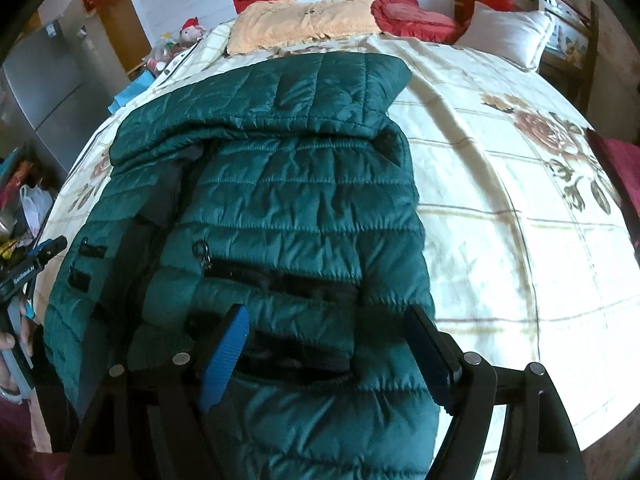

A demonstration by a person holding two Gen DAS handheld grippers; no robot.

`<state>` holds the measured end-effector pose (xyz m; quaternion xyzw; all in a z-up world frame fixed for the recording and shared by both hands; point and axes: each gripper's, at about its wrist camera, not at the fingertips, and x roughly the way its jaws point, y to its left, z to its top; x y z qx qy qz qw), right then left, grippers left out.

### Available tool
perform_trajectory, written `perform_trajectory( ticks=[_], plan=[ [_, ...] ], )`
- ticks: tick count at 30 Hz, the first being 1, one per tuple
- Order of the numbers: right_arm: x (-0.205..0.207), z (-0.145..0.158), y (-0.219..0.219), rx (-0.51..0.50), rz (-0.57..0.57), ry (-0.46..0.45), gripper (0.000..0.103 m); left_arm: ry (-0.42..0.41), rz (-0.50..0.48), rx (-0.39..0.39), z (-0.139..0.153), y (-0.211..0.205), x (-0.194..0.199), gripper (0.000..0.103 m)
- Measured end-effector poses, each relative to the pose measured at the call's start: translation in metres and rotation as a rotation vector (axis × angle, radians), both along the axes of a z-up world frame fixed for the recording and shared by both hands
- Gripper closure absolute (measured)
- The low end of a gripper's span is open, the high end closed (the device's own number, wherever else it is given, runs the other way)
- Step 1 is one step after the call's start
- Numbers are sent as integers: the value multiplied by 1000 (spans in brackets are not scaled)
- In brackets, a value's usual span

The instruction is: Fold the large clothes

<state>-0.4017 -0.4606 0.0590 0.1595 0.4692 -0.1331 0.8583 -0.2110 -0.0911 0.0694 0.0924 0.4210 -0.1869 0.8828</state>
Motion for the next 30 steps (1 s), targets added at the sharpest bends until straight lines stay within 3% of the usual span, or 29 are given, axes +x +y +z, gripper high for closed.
perform_trajectory(
  ticks=[8,23,30],
  plan=[
    [-20,-4,-1,15,-10,19,21,32,16,25,-10,21,-13,43],
    [-42,-12,-5,49,-16,55,21,121,43,-11,-23,51,-23,43],
    [-52,-19,-7,126,-8,60,20,290,9,-167,-29,71,-17,43]
  ],
)
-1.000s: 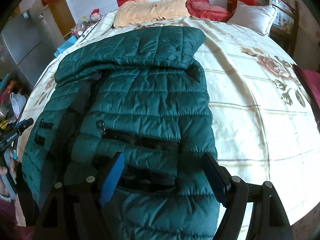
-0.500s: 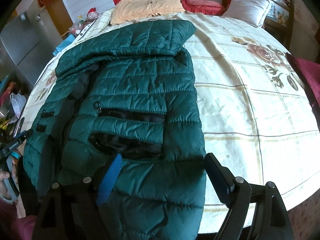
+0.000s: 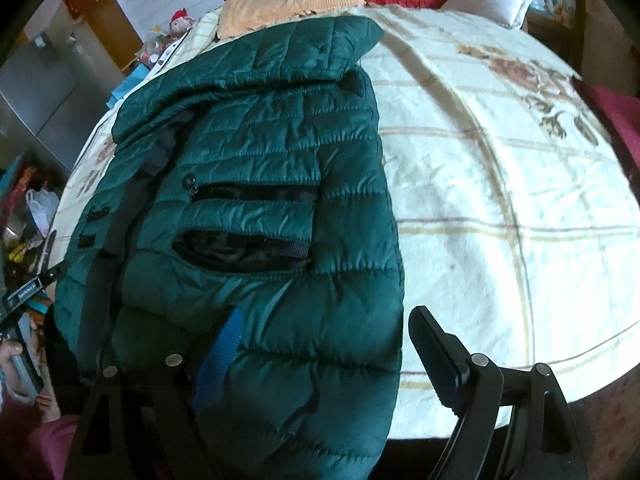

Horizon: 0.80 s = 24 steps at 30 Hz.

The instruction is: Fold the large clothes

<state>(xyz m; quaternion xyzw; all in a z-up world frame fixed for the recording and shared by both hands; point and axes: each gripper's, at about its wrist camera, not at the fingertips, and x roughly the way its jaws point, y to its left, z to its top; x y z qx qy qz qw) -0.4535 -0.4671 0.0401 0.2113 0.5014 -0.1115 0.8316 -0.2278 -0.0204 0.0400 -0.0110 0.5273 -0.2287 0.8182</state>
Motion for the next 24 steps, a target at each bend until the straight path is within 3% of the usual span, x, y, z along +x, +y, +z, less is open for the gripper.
perform_trajectory(
  ticks=[4,8,24],
  plan=[
    [-2,-6,4,51,19,3,20,39,-16,6,-5,4,-3,43],
    [-5,-9,7,69,32,4,17,71,-16,-4,-10,8,-9,32],
    [-17,-13,19,161,103,-3,17,26,-83,35,-12,-7,-18,29]
  ],
)
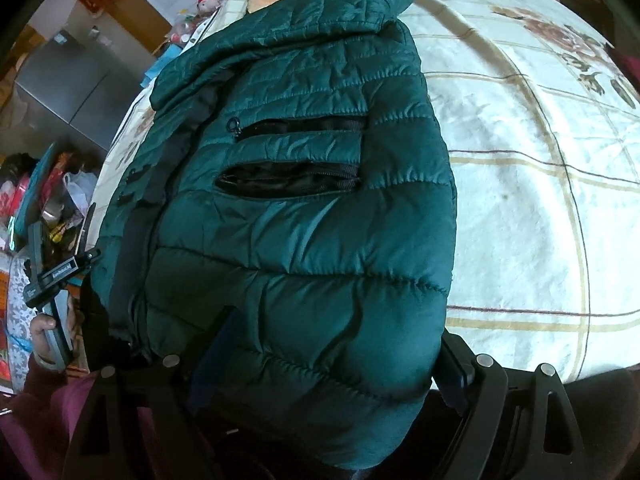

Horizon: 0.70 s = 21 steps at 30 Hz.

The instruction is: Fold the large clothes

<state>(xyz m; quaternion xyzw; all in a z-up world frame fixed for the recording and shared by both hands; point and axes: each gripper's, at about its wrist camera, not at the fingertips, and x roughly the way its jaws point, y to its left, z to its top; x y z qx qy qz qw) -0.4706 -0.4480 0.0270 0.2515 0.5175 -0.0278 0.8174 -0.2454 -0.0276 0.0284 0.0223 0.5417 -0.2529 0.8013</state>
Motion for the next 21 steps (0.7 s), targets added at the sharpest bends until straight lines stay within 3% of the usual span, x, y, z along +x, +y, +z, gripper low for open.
perform_trajectory(
  ticks=[12,18,21],
  plan=[
    [2,3,3,-2,22,-5,17,-23,-4,6,-1,-2,-2,28],
    [2,7,5,-39,60,-8,40,-28,-9,8,-1,-2,-3,26],
    [2,5,5,-36,64,-12,42,-37,-18,15,-1,-5,-3,24]
  ],
)
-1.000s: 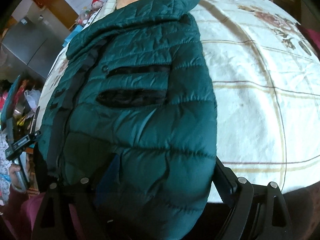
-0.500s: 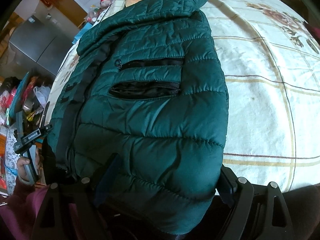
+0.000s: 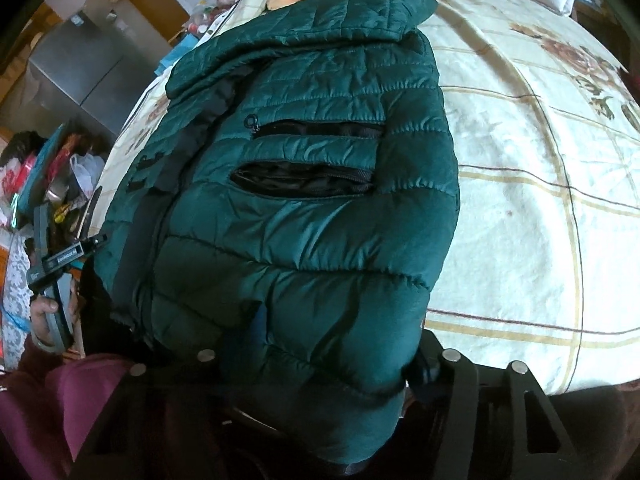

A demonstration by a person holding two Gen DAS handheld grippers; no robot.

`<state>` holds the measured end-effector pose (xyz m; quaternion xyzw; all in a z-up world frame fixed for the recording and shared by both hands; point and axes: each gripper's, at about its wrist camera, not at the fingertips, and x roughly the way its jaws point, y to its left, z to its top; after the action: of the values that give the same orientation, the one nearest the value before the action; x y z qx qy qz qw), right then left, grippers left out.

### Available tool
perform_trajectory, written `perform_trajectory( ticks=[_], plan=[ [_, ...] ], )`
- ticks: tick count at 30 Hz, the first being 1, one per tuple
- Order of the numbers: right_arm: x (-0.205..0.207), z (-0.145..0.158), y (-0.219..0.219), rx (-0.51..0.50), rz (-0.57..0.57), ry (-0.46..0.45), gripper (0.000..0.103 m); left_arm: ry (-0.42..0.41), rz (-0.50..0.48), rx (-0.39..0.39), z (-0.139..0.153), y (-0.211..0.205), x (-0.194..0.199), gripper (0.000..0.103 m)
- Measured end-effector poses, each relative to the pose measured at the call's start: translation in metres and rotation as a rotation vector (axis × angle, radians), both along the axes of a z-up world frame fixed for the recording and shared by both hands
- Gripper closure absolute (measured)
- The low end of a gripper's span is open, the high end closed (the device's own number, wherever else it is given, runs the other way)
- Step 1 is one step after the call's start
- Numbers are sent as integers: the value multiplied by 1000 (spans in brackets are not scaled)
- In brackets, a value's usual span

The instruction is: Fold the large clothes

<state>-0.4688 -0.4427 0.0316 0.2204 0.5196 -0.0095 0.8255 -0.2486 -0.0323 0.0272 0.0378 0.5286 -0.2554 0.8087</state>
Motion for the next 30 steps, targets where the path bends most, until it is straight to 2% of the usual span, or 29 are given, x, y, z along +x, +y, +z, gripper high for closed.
perform_trajectory(
  ticks=[4,5,6,7,8,9,11,14,19,25,30],
  plan=[
    [2,-3,3,-7,4,-14,44,-2,-6,7,0,-1,-1,24],
    [3,-2,4,-10,9,-23,47,1,-8,7,-1,-1,-1,24],
    [3,-1,5,-18,11,-33,61,7,-11,9,0,-2,-1,24],
    [3,2,5,-22,8,-44,70,11,-17,10,0,-2,-1,28],
    [4,4,6,-20,6,-51,74,14,-22,7,1,-3,-1,40],
    [5,7,6,-21,5,-61,78,13,-30,2,3,-3,-1,46],
    [8,16,7,-29,12,-85,81,-10,-40,15,10,-4,-3,69],
    [12,36,4,-20,21,-154,84,-36,-57,6,24,-5,-1,83],
    [29,76,-9,9,9,-292,84,-55,-55,-86,59,-4,9,86],
    [60,107,-26,-2,-34,-388,84,-110,-17,-210,106,-11,39,86],
    [88,121,-54,17,-121,-433,84,-178,22,-268,133,-32,75,86]
  ],
)
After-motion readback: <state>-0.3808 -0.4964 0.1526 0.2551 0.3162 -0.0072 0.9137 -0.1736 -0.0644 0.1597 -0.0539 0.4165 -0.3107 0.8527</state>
